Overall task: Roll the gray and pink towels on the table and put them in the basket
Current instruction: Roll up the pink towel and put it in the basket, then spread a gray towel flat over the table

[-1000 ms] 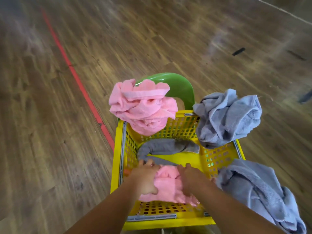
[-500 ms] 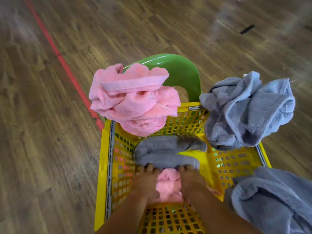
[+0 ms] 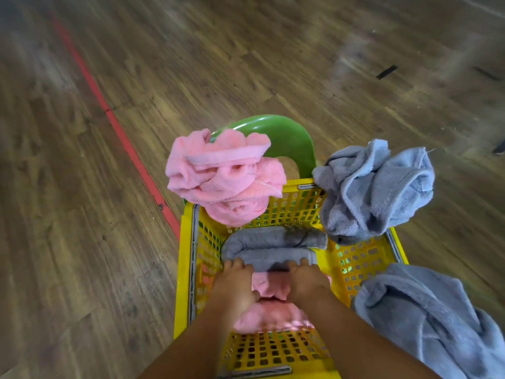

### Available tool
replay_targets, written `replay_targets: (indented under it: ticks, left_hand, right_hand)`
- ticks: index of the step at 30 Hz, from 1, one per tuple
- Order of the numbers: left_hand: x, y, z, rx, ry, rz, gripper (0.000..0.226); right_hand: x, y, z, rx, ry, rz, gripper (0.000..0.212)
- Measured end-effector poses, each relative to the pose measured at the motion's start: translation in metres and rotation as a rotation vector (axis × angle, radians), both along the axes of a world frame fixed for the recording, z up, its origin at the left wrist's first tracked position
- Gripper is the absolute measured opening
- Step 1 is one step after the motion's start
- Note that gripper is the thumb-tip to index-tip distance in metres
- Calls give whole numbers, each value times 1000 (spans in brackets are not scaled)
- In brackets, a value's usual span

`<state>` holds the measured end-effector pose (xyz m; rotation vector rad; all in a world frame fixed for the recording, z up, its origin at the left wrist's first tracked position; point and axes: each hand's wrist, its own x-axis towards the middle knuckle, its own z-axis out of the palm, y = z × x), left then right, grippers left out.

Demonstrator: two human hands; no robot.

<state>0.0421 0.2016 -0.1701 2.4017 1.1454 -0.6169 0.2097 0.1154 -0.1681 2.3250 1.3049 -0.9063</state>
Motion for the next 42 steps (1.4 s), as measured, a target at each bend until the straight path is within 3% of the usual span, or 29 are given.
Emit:
replay_targets:
  ticks: [3,7,11,14,20,24,26,29,33,36,40,42]
  left_hand:
    - [5,10,40,-3,-22,-11,64]
    - [19,16,89,79,-179,-58,59]
    - [44,10,118,49,-360,-147,68]
    - [66,-3,128,2,-435,-182,60]
    - [103,-45,141,-80,-467,-146,51]
    - [123,-80,143,-140,-442,-35,51]
    - [131,-99,139,-149,-369,44,55]
    - [133,-131,132,-260,-270,274,87]
    - [127,-178,133,-377,-183,461,93]
    - [126,-206,132,-457,-433,574,76]
    - [137,-228,140,-601,-750,689,28]
    - [147,-239,140,-616,-863,675,37]
  right_hand:
    - [1,8,48,96,34,-22,53]
    - [10,2,117,238,39,-47,56]
    - [29,-28,172,343,-27,-99,50]
    - [55,-66,201,426,-97,-197,45]
    - [123,-140,224,372,-85,-354,61]
    - [158,-177,214,314,-49,-305,53]
    - [169,-188,209,313,7,-282,61]
    - [176,-202,206,373,183,-277,76]
    - [168,-218,198,300,304,-160,112]
    - [163,-227,177,282,324,-148,117]
    - [162,-233,155,376,464,-267,93]
    - [162,-235,148,413,467,-305,83]
